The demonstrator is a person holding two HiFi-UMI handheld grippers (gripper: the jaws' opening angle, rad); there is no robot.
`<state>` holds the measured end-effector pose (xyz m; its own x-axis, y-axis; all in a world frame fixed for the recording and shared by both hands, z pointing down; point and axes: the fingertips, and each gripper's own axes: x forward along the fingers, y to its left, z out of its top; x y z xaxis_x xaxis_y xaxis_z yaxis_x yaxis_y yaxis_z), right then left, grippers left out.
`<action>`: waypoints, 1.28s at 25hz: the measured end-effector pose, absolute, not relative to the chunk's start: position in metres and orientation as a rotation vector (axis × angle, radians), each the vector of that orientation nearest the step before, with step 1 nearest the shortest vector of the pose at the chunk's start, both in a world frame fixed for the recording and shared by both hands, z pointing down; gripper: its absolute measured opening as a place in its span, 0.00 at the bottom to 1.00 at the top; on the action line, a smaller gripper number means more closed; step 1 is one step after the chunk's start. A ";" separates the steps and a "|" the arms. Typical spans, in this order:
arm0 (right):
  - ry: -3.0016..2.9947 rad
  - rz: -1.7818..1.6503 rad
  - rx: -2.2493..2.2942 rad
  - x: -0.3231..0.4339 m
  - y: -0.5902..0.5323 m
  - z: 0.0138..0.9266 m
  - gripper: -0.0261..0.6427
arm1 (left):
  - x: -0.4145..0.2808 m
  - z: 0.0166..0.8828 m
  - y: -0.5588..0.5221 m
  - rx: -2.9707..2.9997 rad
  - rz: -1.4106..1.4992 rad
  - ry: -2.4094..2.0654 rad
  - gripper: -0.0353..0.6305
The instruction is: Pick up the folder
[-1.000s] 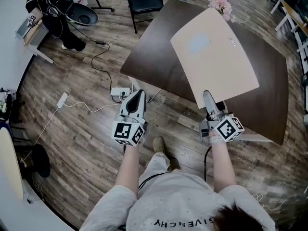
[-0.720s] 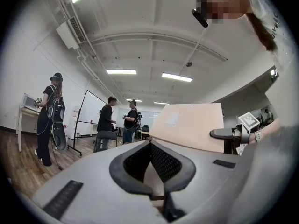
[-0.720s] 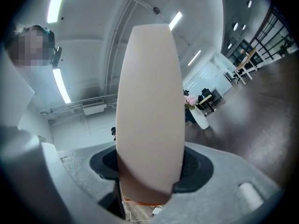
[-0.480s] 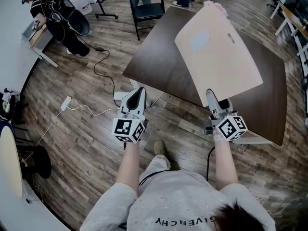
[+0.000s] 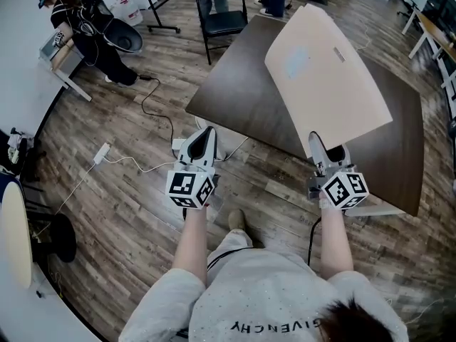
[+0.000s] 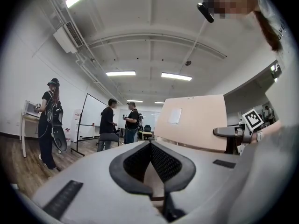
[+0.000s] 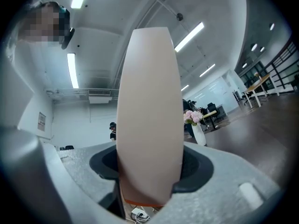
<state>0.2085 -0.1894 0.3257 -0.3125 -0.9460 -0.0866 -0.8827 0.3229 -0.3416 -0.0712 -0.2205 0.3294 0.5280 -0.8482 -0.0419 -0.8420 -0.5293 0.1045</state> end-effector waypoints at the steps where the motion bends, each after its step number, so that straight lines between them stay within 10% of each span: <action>1: 2.325 -0.323 -1.661 0.210 -0.187 0.325 0.44 | -0.072 0.328 -0.218 2.682 -0.138 -1.490 0.05; 32: 2.359 -0.134 -1.768 0.228 -0.145 0.302 0.44 | -0.072 0.309 -0.177 2.655 -0.140 -1.571 0.05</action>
<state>0.2280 -0.1453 0.3021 -0.2703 -0.9579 -0.0972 -0.9406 0.2842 -0.1856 -0.0721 -0.1772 0.3093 0.4788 -0.8764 -0.0507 -0.8716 -0.4815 0.0923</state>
